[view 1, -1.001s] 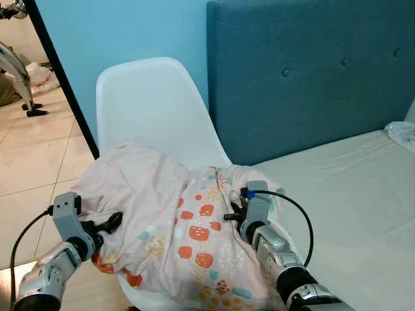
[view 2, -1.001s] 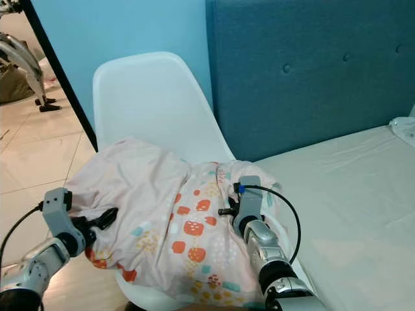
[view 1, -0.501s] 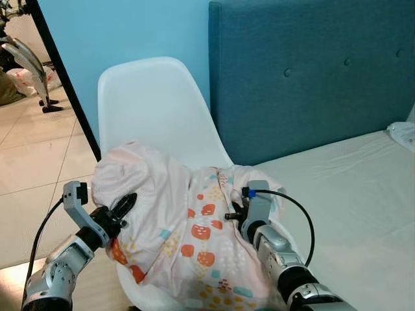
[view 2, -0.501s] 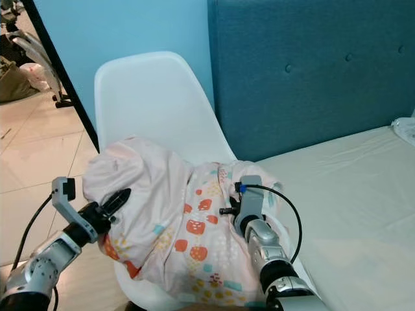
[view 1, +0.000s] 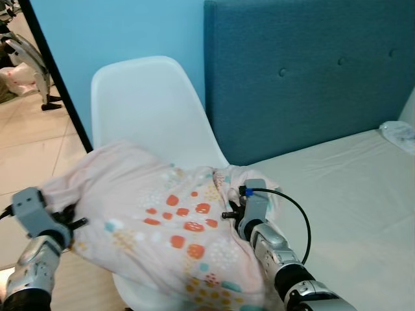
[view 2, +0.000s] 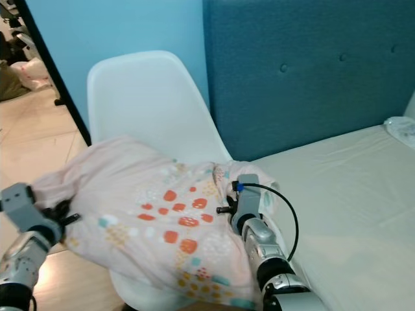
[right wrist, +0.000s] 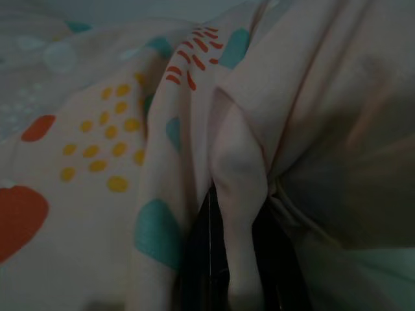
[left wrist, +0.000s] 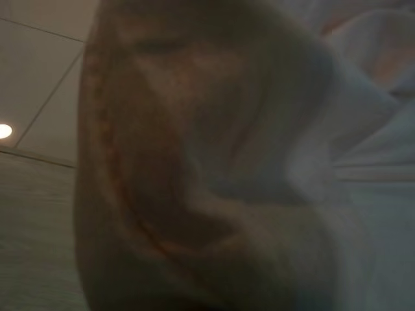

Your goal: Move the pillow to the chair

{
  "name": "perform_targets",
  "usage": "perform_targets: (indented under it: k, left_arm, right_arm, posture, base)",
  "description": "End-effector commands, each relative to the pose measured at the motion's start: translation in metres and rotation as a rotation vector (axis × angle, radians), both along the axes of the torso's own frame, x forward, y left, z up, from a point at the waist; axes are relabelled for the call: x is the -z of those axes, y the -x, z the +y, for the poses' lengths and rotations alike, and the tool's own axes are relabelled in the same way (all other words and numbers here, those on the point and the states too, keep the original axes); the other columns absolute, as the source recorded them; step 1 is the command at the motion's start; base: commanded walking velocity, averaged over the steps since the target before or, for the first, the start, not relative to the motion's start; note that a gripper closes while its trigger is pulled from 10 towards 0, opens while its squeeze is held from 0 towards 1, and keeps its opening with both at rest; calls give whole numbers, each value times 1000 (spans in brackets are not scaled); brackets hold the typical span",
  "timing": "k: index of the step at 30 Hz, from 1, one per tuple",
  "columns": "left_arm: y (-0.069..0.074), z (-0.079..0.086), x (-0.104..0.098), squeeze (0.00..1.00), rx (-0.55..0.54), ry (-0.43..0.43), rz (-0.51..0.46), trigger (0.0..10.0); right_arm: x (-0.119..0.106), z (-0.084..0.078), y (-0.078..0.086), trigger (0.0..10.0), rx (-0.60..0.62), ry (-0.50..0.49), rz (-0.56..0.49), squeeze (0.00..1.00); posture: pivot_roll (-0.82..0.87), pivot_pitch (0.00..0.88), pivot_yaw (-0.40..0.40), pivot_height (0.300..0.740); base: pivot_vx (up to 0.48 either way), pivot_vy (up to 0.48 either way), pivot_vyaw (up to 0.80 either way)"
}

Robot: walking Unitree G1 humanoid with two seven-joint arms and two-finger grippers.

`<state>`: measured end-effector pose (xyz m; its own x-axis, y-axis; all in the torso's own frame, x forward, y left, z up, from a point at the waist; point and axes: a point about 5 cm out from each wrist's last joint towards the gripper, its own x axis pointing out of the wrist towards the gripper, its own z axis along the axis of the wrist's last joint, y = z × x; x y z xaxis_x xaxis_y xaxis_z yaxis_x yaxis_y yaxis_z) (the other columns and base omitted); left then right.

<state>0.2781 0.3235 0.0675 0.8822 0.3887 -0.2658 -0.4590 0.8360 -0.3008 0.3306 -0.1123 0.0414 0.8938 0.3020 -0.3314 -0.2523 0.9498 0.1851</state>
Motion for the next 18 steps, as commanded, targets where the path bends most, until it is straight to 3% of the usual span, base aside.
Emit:
perform_targets:
  k: [1, 8, 10, 13, 16, 17, 18]
  left_arm:
    - [18, 25, 5, 0, -128, -37, 44, 0]
    - [33, 23, 28, 0, -175, -18, 124, 0]
    - [36, 17, 38, 0, -174, 0, 156, 0]
    - [37, 16, 40, 0, -174, 8, 159, 0]
    - [37, 12, 44, 0, -172, 24, 165, 0]
    - [36, 10, 45, 0, -165, 34, 159, 0]
    - [36, 10, 45, 0, -165, 34, 159, 0]
  right_arm:
    - [12, 13, 9, 0, -47, -29, 64, 0]
    - [-10, 24, -3, 0, -63, -118, -43, 0]
    - [-23, 45, -7, 0, -160, -194, -88, 0]
    - [-26, 52, -6, 0, -207, -210, -95, 0]
    - [-32, 99, 9, 0, -532, -261, -82, 0]
    - [-29, 110, 16, 0, -617, -229, -58, 0]
    - [-29, 110, 16, 0, -617, -229, -58, 0]
  posture:
    - [26, 23, 36, 418]
    - [30, 20, 31, 418]
    - [34, 19, 29, 418]
    - [37, 16, 29, 418]
    - [44, 15, 26, 418]
    - [47, 14, 26, 418]
    - [47, 14, 26, 418]
  base:
    - [0, 0, 0]
    - [0, 0, 0]
    - [0, 0, 0]
    - [0, 0, 0]
    - [0, 0, 0]
    - [0, 0, 0]
    - [0, 0, 0]
